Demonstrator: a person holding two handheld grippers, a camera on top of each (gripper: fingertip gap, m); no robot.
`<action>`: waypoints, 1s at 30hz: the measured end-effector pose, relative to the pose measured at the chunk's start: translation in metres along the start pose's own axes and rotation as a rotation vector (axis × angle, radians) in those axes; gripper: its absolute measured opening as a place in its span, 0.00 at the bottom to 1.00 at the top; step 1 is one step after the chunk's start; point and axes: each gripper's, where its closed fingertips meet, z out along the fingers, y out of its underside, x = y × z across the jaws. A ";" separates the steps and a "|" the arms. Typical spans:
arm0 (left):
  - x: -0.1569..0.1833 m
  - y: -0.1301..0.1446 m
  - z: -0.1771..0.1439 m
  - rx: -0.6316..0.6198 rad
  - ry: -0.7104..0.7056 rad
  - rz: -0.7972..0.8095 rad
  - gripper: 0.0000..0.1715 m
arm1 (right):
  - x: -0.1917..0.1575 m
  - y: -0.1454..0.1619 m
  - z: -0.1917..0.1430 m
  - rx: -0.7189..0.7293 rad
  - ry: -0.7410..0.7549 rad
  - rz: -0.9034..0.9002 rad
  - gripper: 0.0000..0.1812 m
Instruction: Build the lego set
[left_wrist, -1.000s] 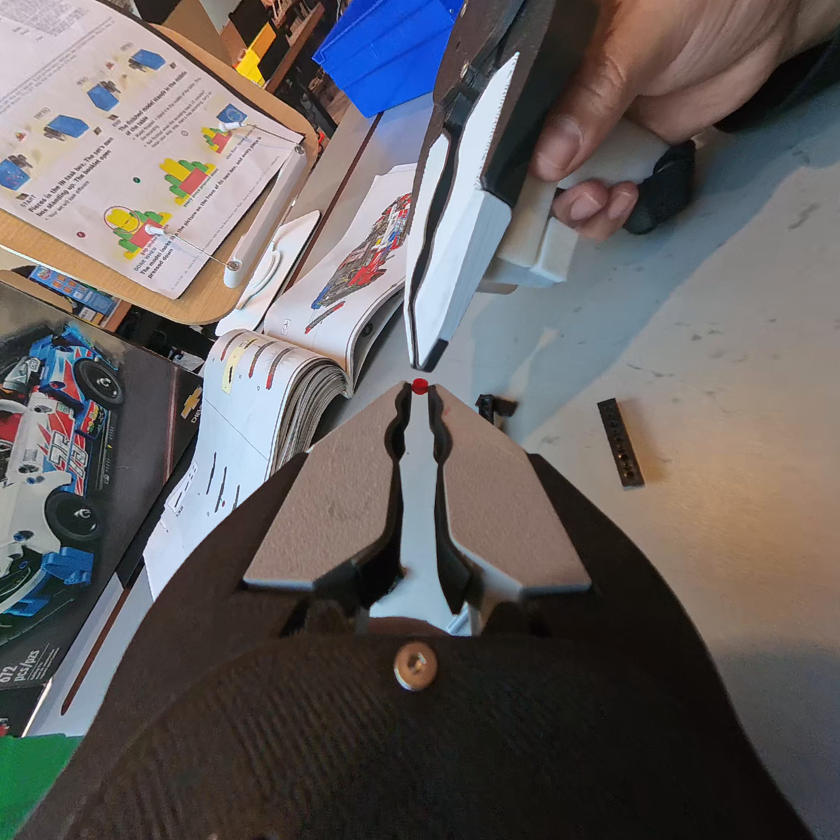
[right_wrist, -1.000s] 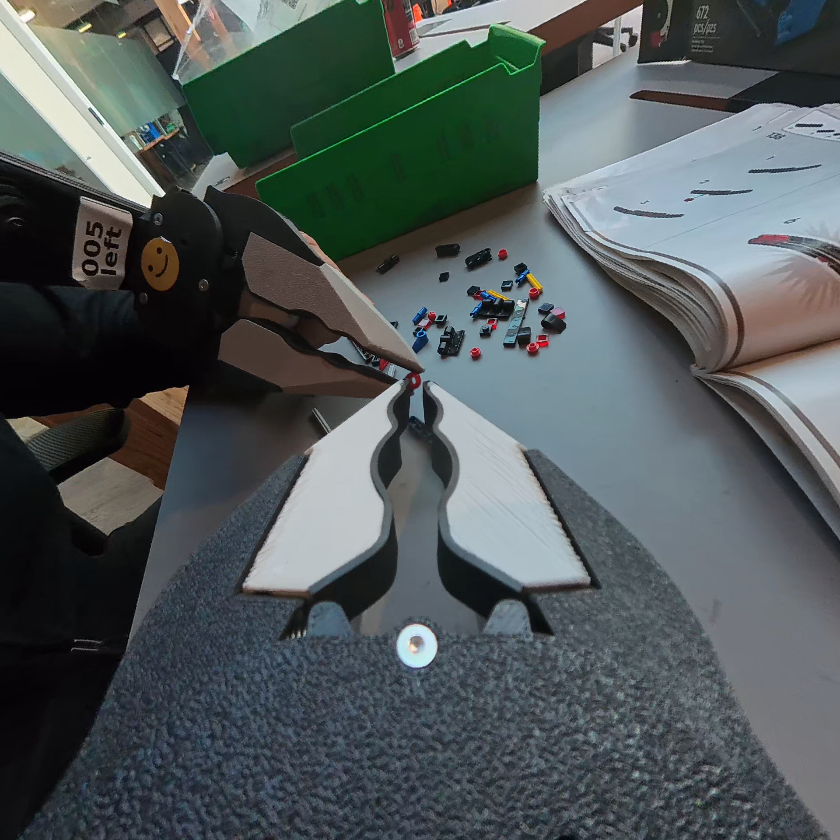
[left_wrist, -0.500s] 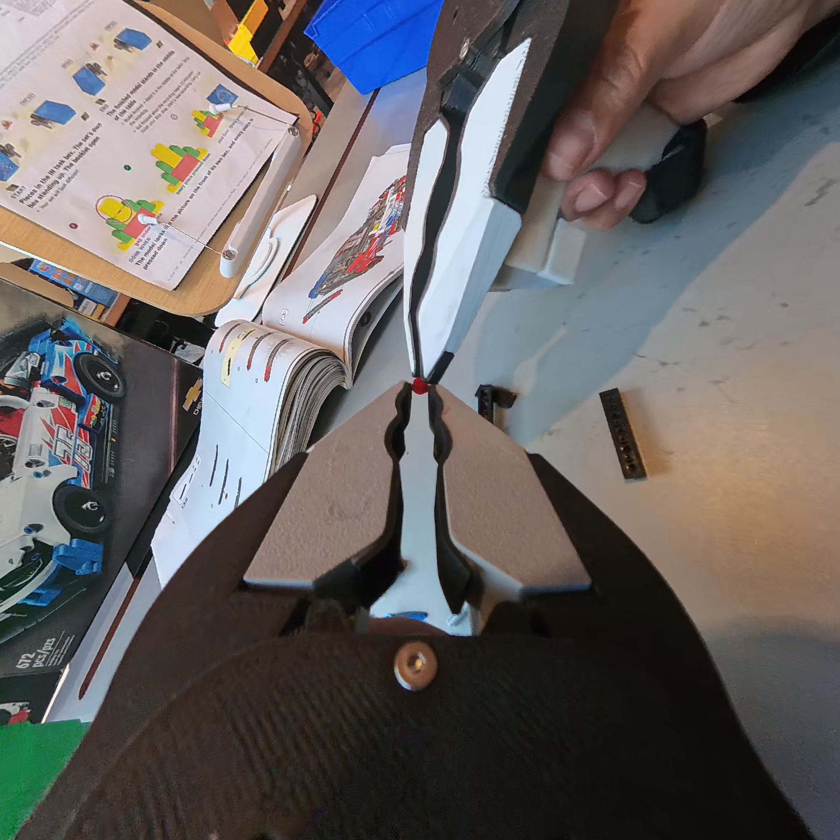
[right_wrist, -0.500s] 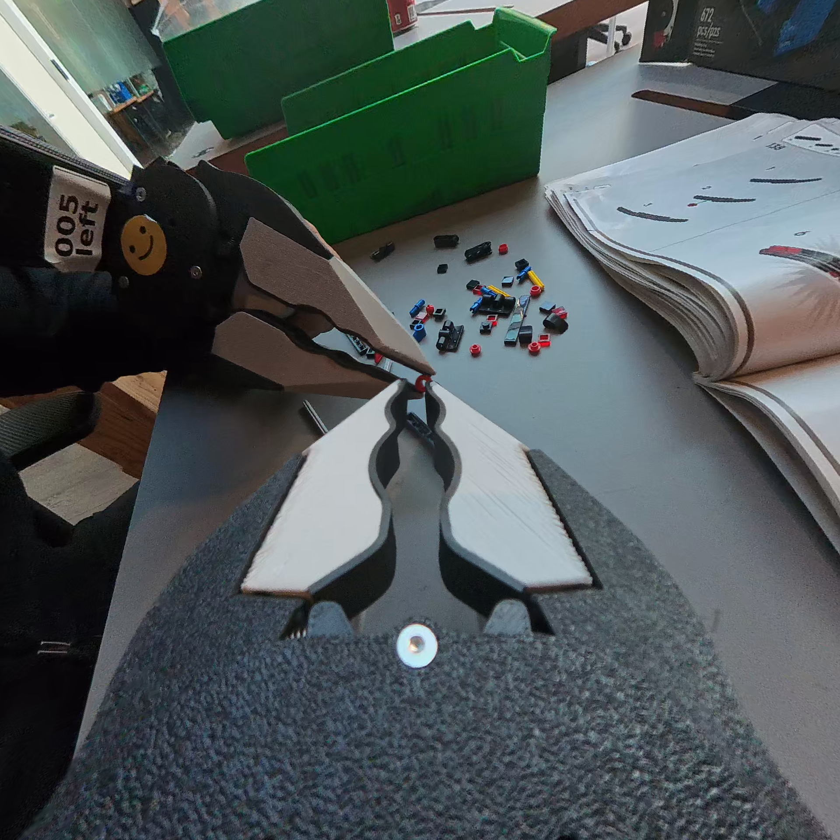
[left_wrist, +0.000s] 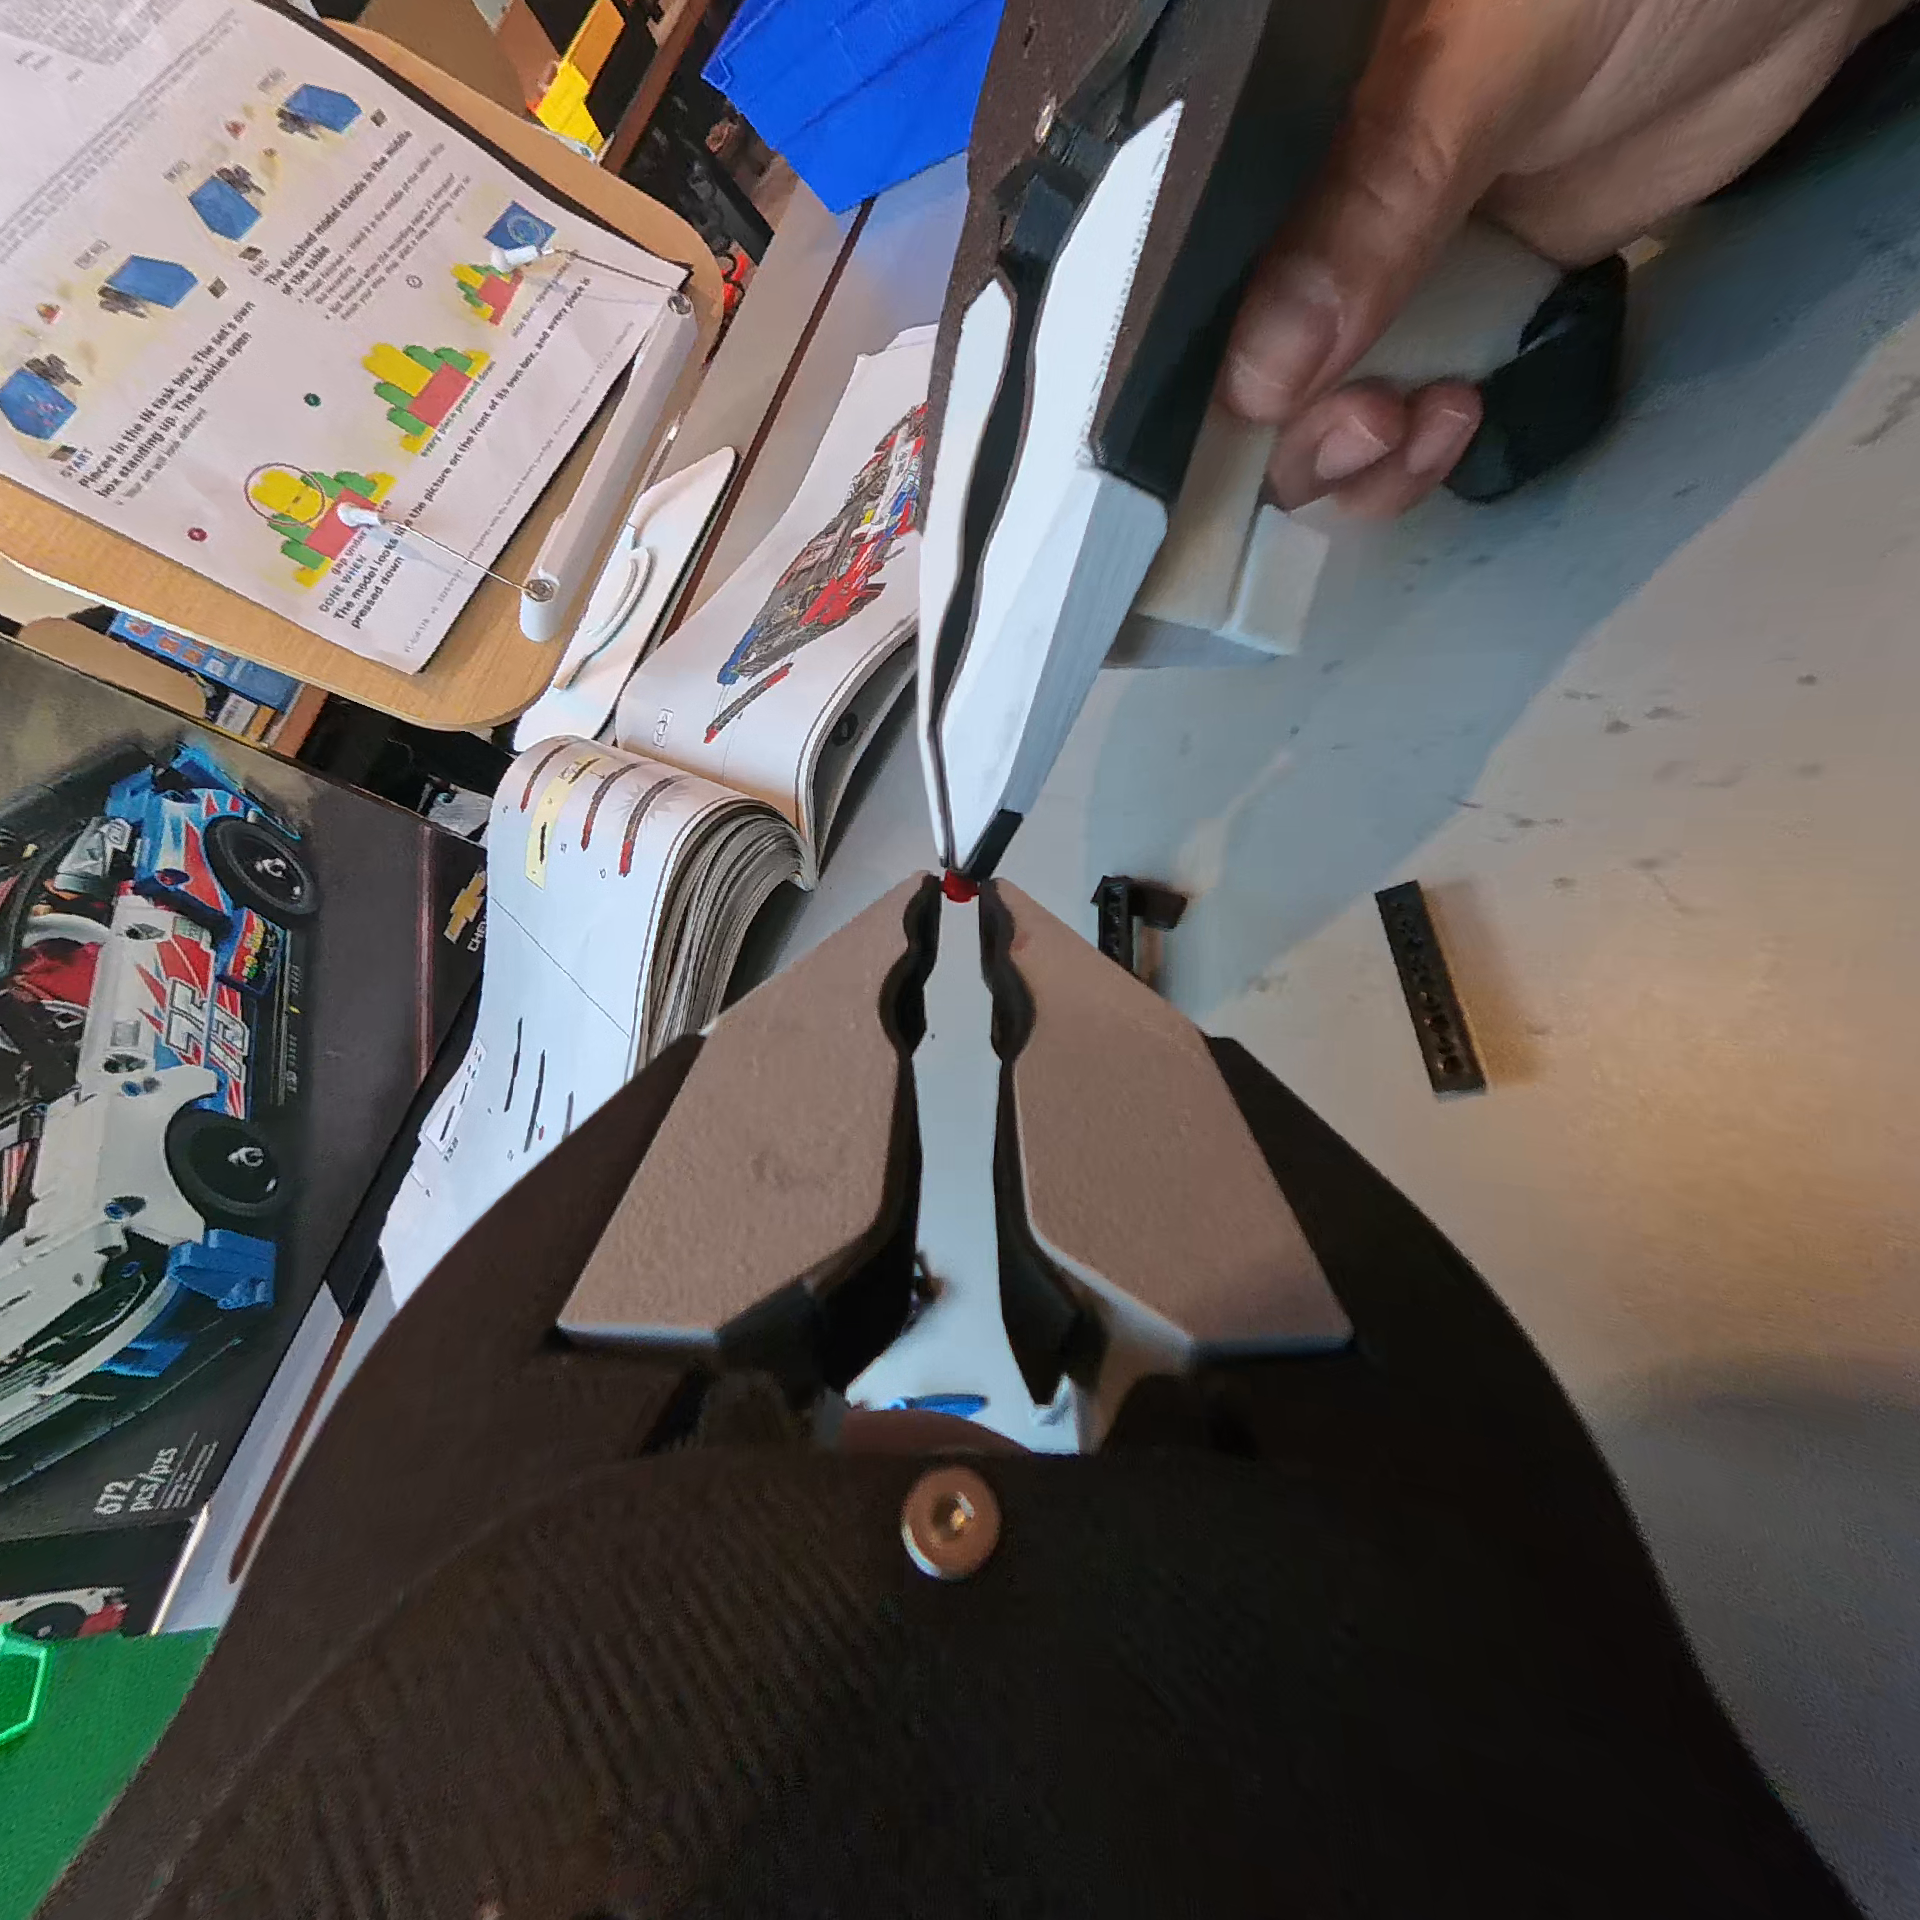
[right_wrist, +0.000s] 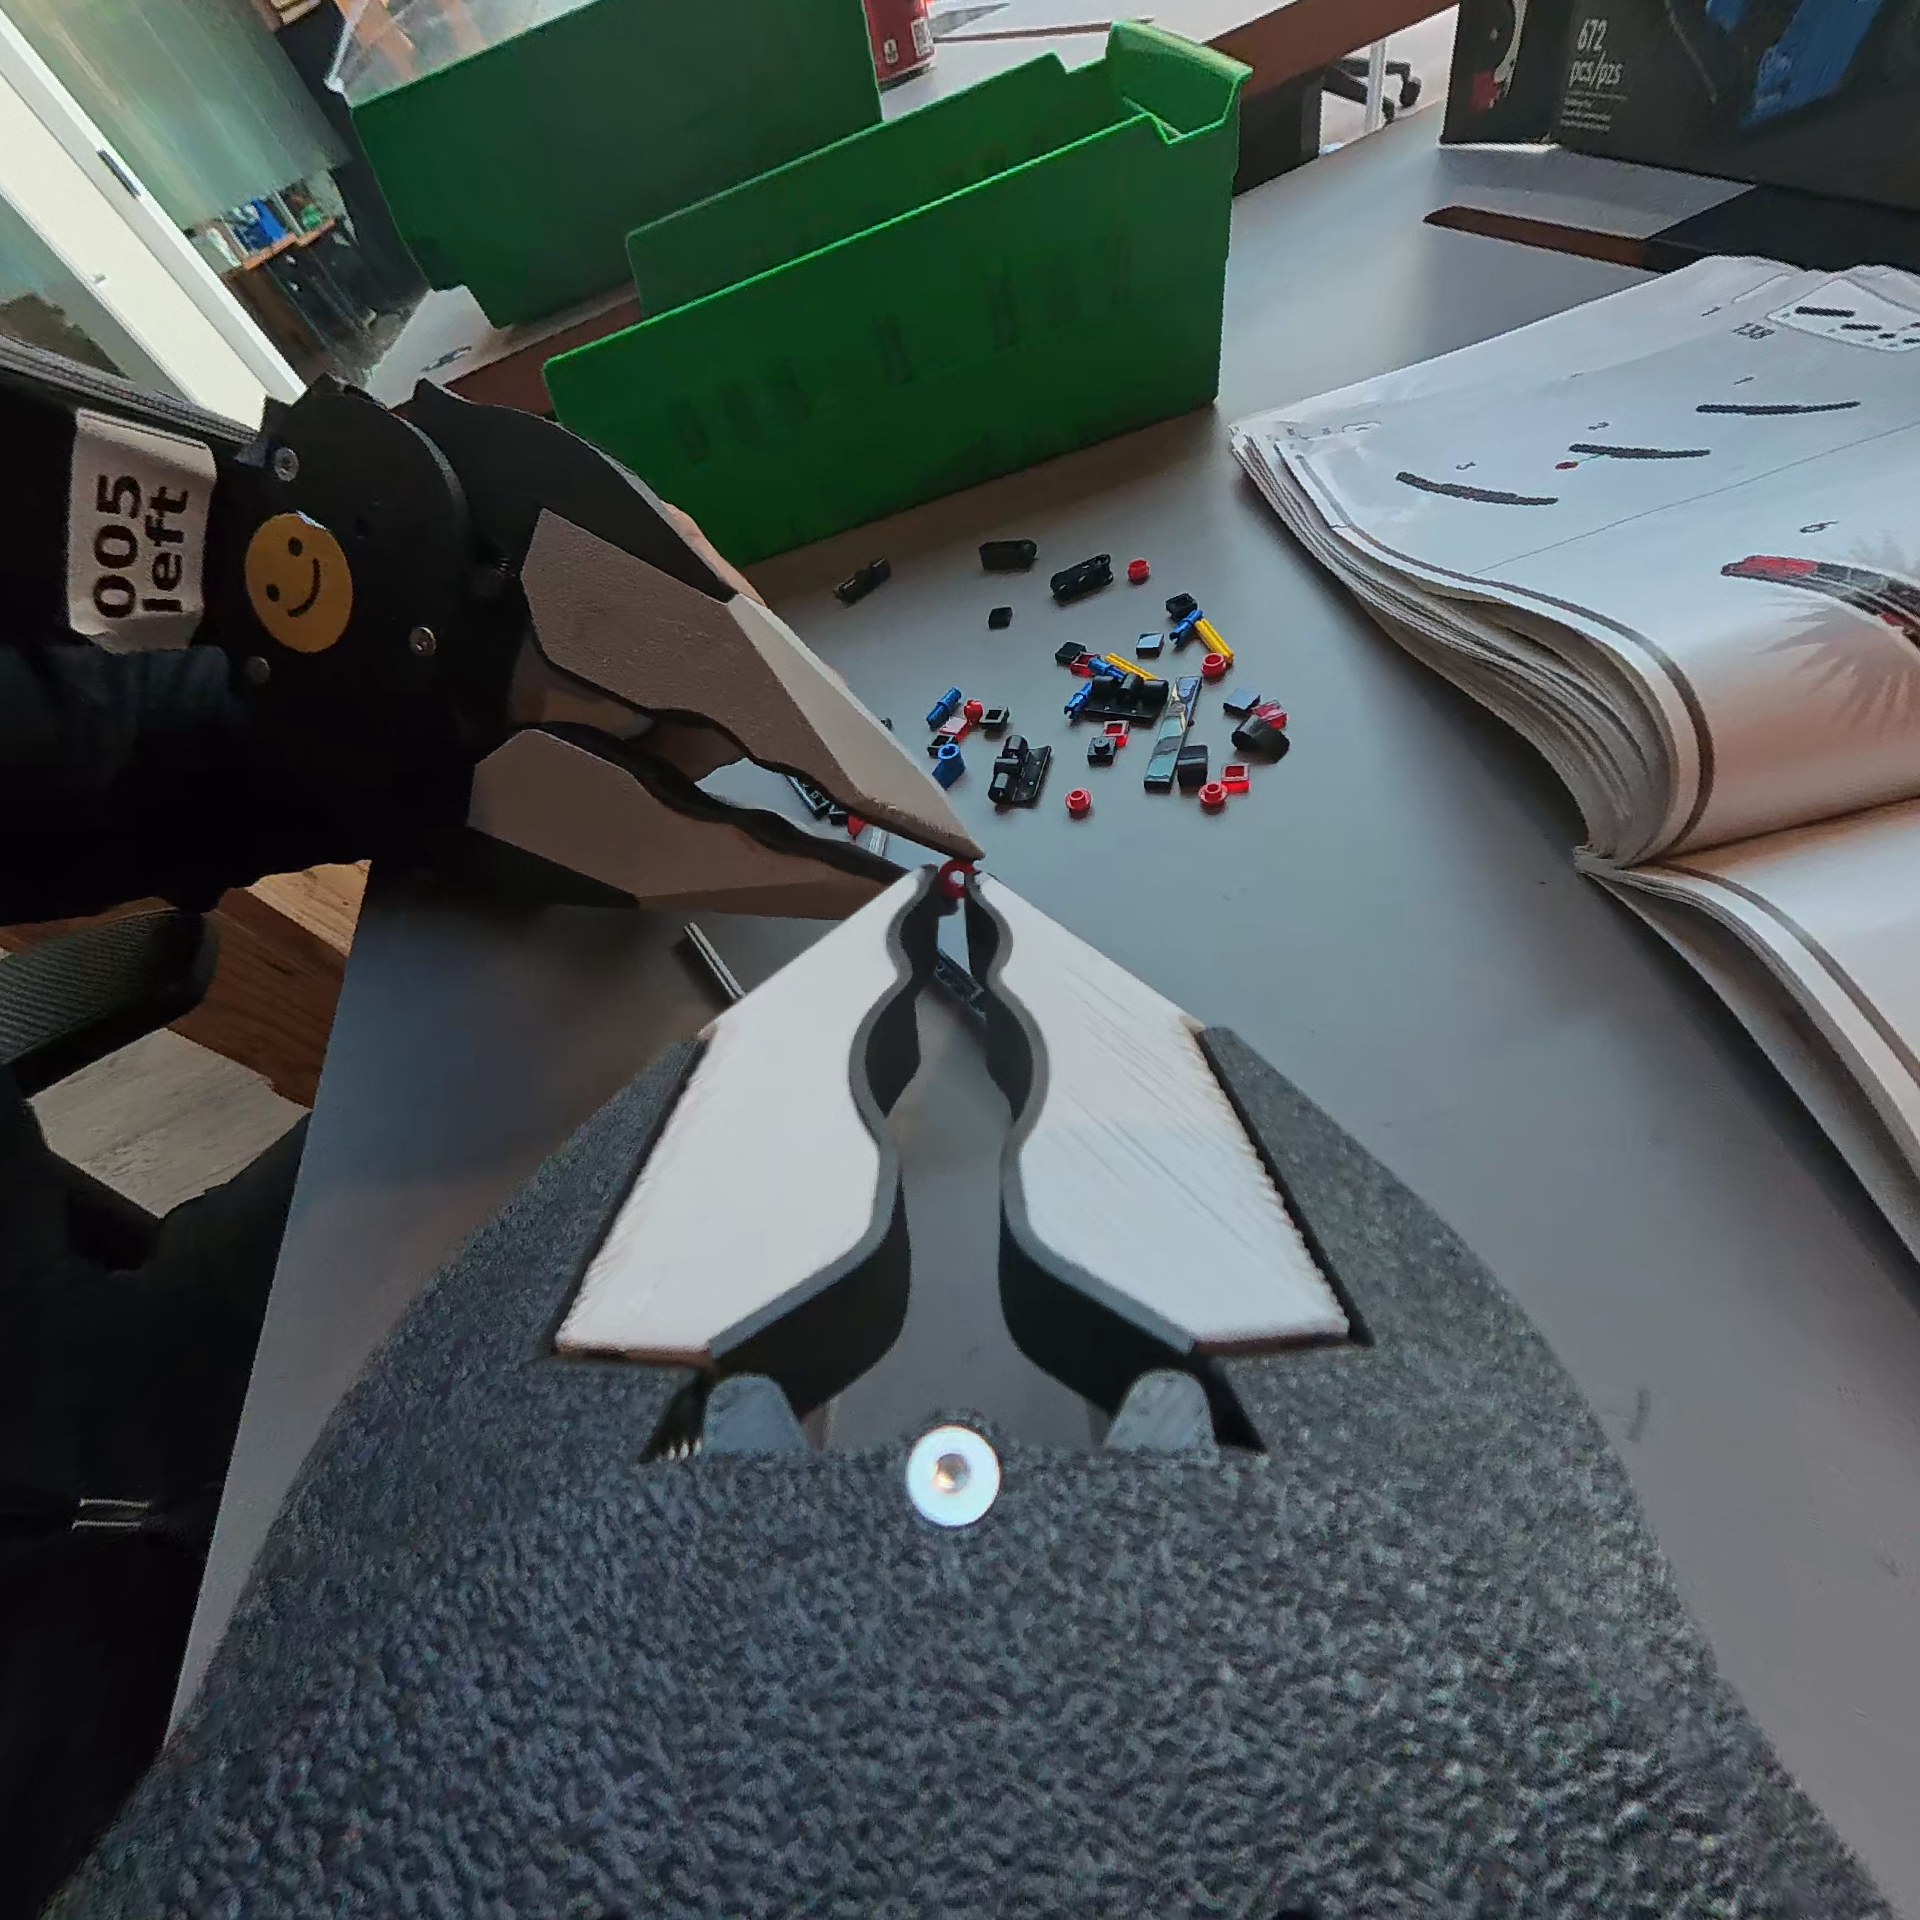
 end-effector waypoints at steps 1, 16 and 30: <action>0.000 0.000 0.000 0.002 0.001 -0.004 0.02 | 0.000 0.000 0.000 0.002 -0.006 0.006 0.02; 0.001 -0.003 -0.002 0.026 0.017 -0.009 0.02 | -0.003 -0.001 -0.002 0.011 -0.048 0.044 0.02; 0.001 -0.003 -0.002 0.024 0.002 0.028 0.02 | -0.003 -0.002 -0.002 0.010 -0.038 0.008 0.03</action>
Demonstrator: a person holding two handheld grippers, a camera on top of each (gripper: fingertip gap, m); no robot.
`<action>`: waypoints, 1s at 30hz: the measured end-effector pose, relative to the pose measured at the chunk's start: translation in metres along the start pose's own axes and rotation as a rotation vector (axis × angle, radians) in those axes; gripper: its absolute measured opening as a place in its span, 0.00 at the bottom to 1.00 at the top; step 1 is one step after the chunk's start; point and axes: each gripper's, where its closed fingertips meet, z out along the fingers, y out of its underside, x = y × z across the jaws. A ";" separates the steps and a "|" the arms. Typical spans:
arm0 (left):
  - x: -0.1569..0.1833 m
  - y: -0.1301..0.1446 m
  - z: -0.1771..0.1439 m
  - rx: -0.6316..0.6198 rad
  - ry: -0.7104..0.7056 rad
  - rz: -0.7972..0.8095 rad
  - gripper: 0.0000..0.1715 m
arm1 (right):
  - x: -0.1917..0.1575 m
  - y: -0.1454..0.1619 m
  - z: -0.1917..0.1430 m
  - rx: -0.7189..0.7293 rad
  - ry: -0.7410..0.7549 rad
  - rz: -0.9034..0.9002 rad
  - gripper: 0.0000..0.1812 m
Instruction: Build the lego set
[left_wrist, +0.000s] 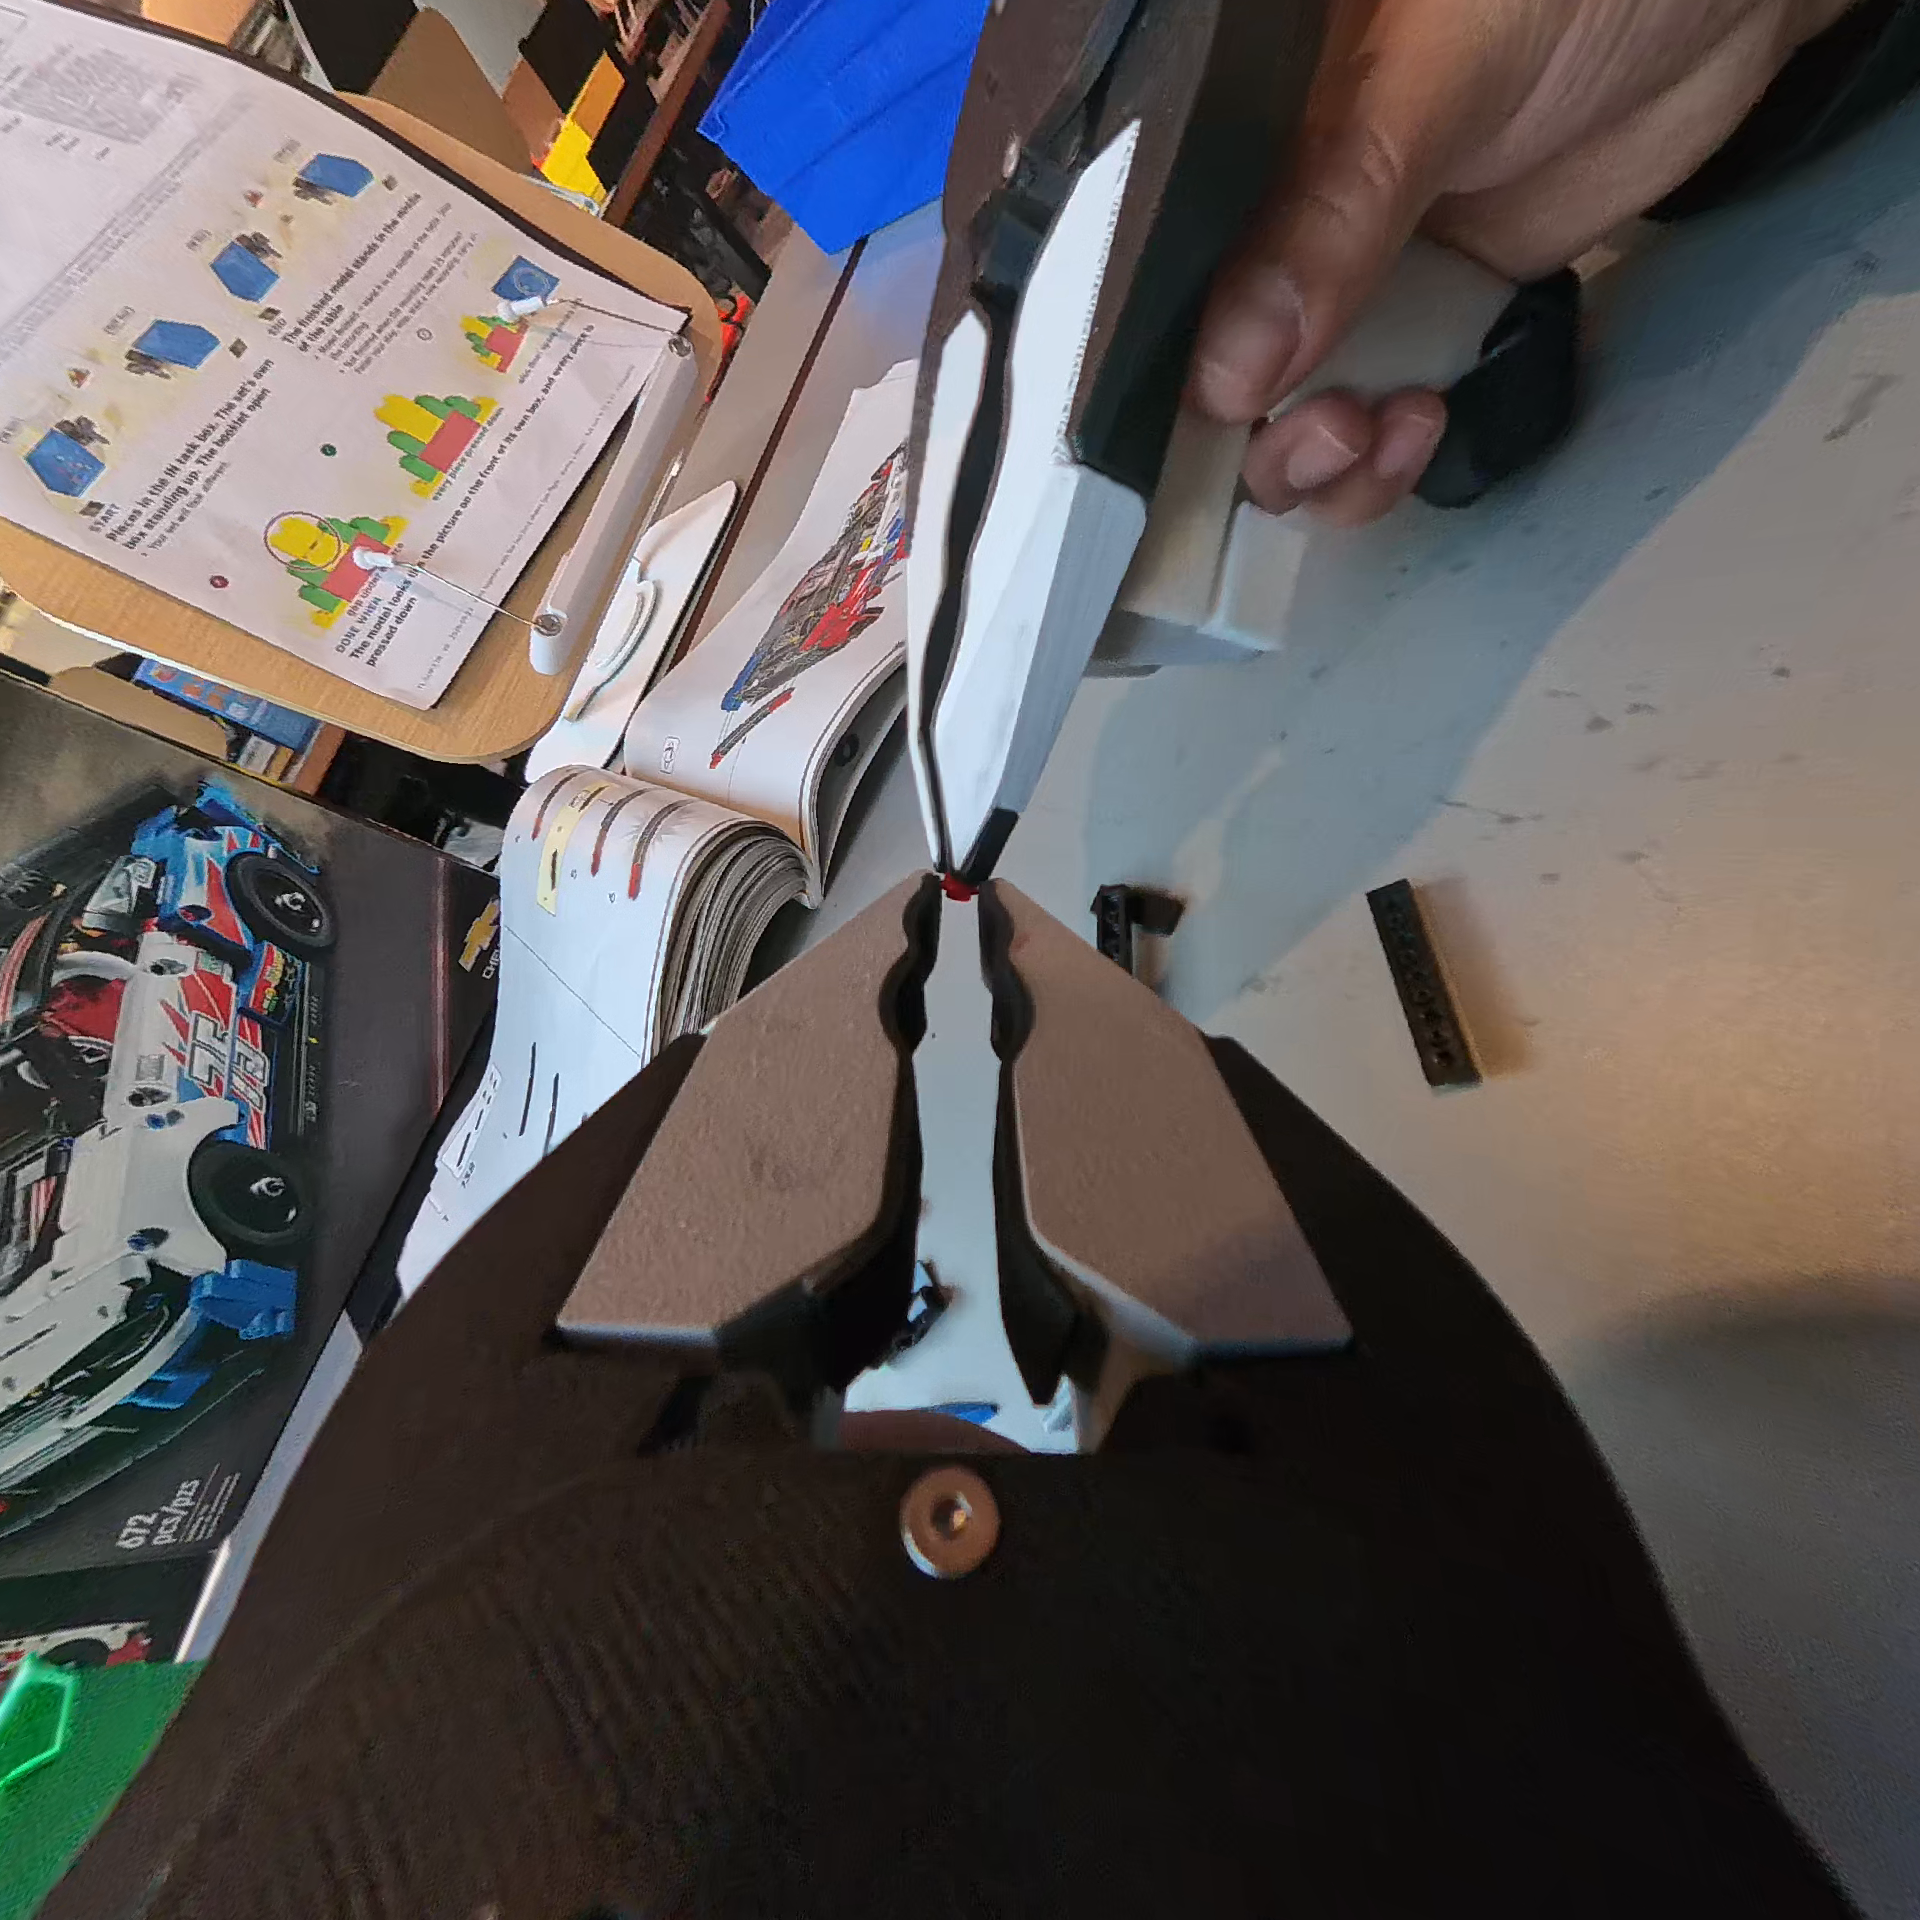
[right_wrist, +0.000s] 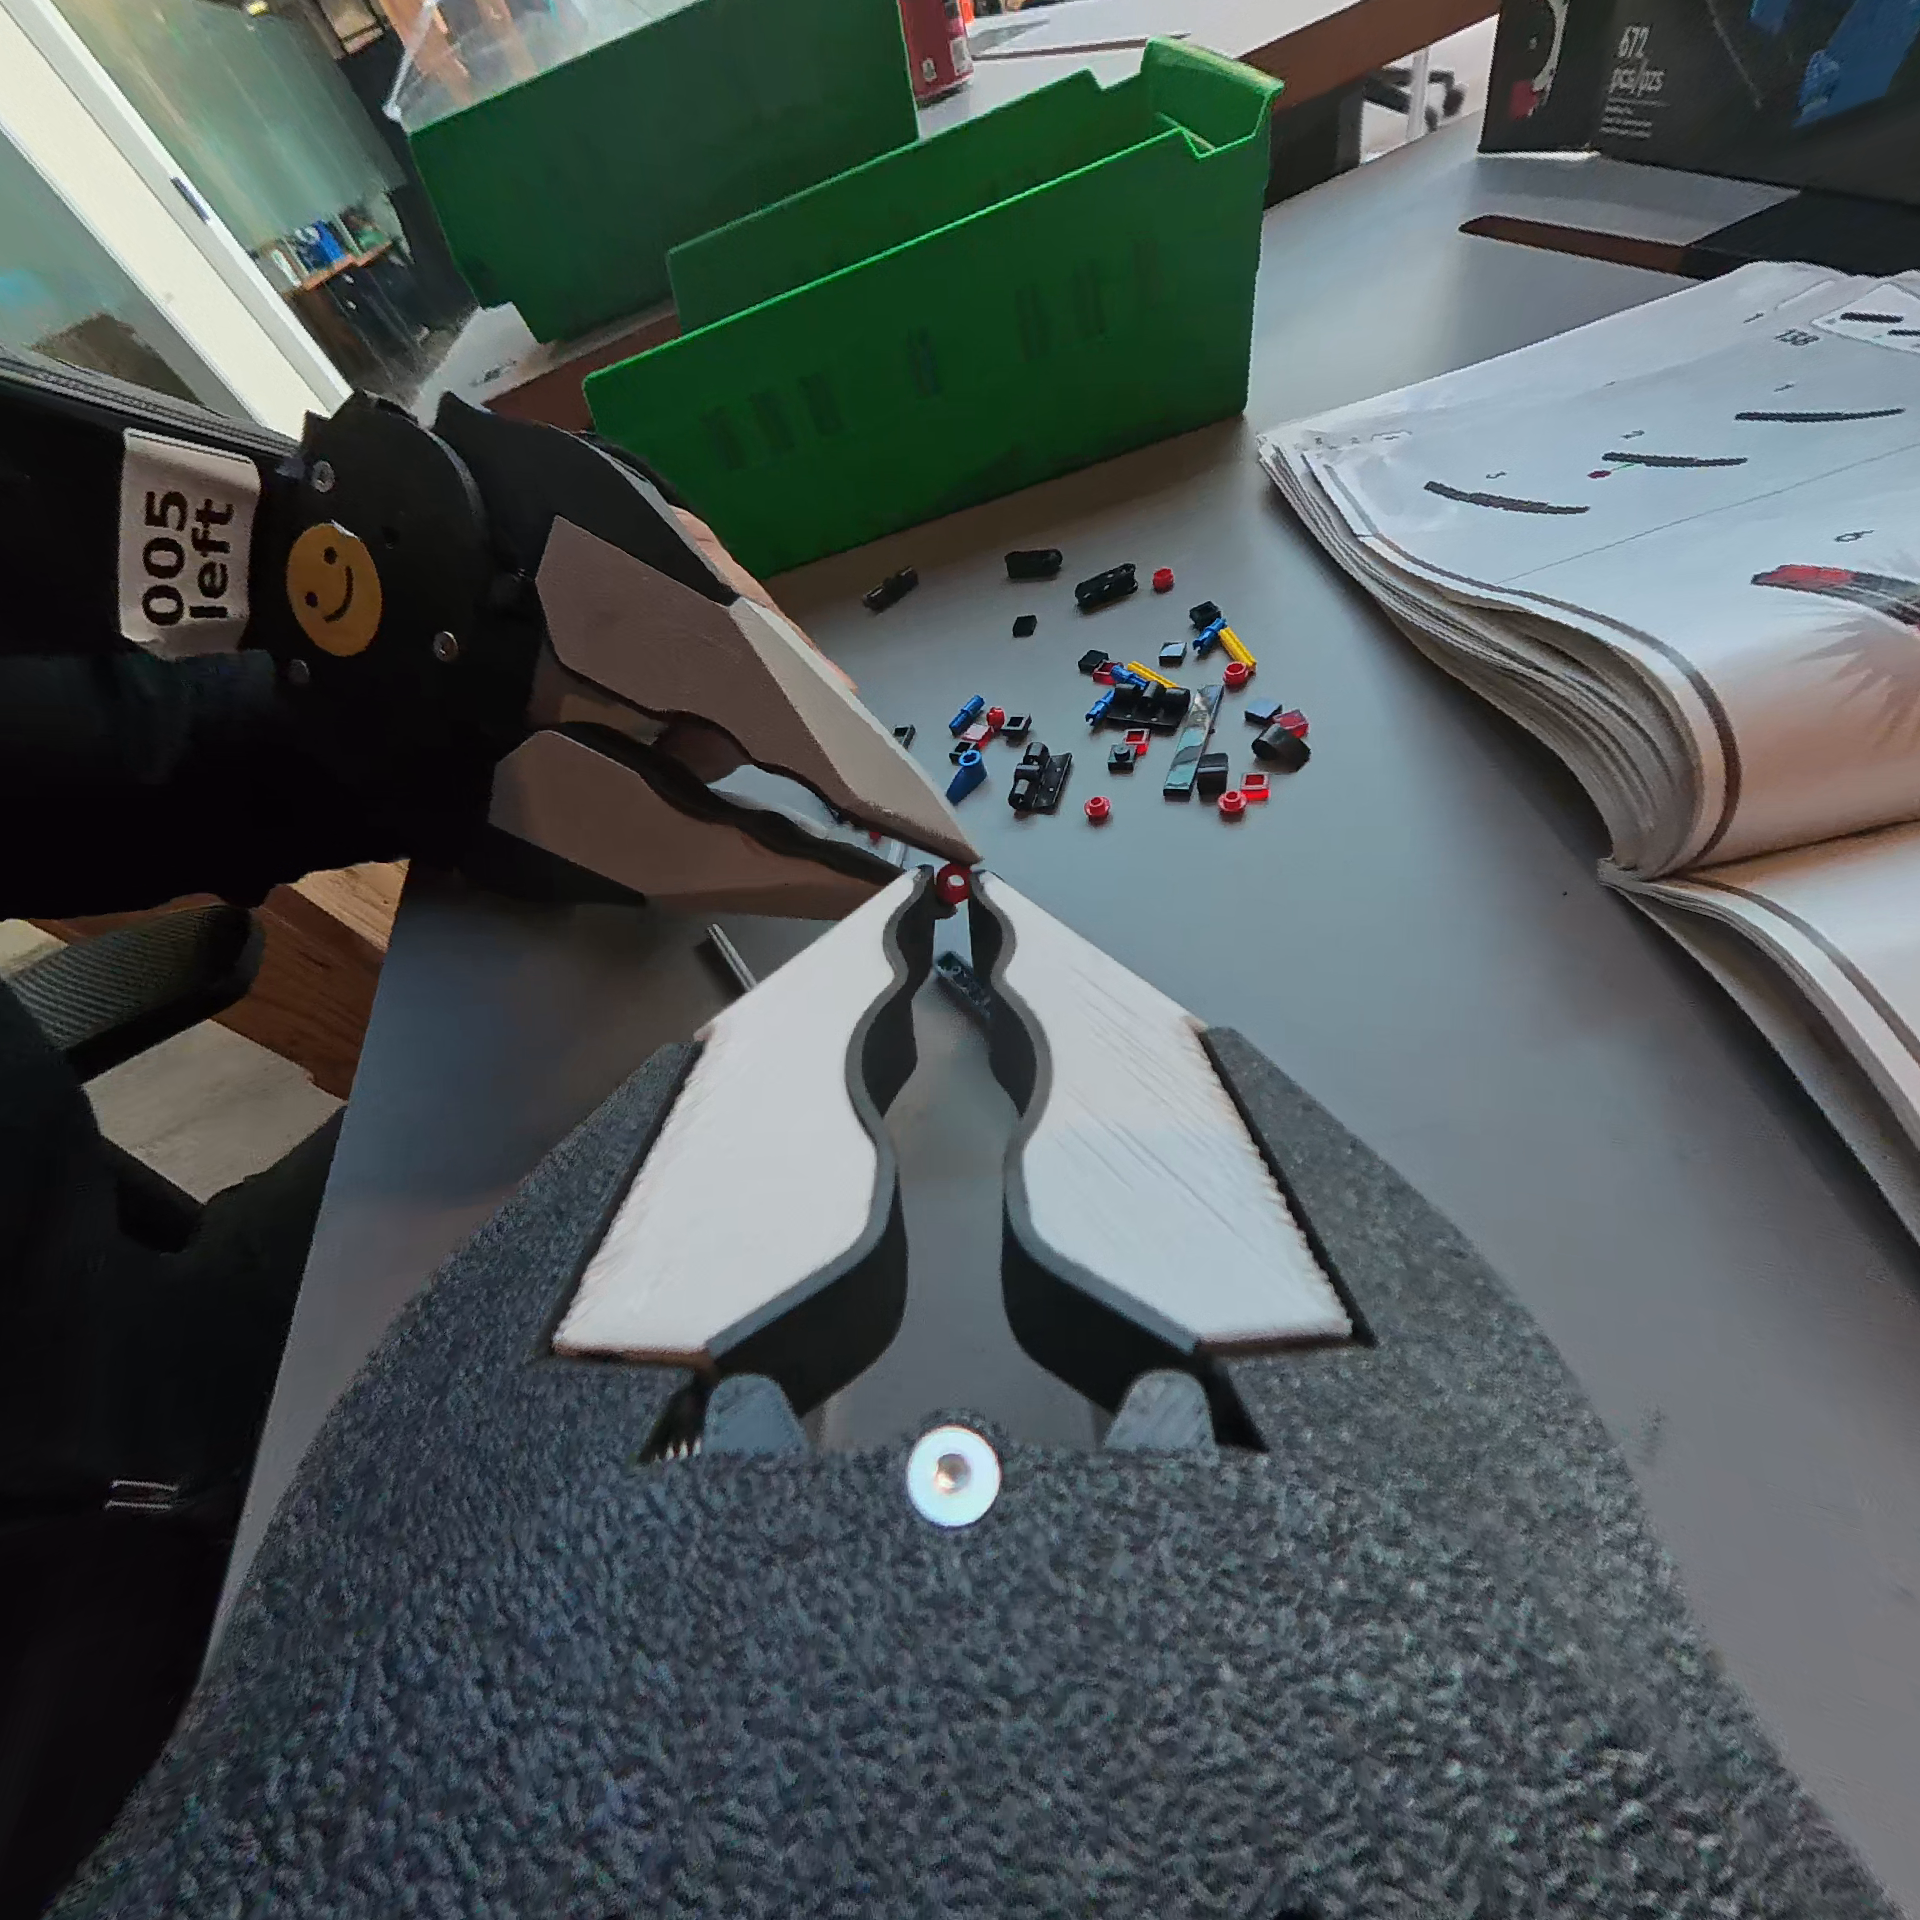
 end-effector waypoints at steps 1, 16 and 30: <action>0.000 -0.001 0.000 0.004 0.004 -0.010 0.02 | 0.000 0.000 0.000 0.004 -0.010 0.014 0.03; -0.003 0.001 0.000 -0.017 -0.026 0.020 0.02 | -0.001 -0.002 0.000 0.014 -0.012 0.022 0.04; -0.003 -0.001 -0.001 -0.017 -0.052 0.082 0.02 | 0.000 -0.003 0.001 0.026 -0.039 0.098 0.04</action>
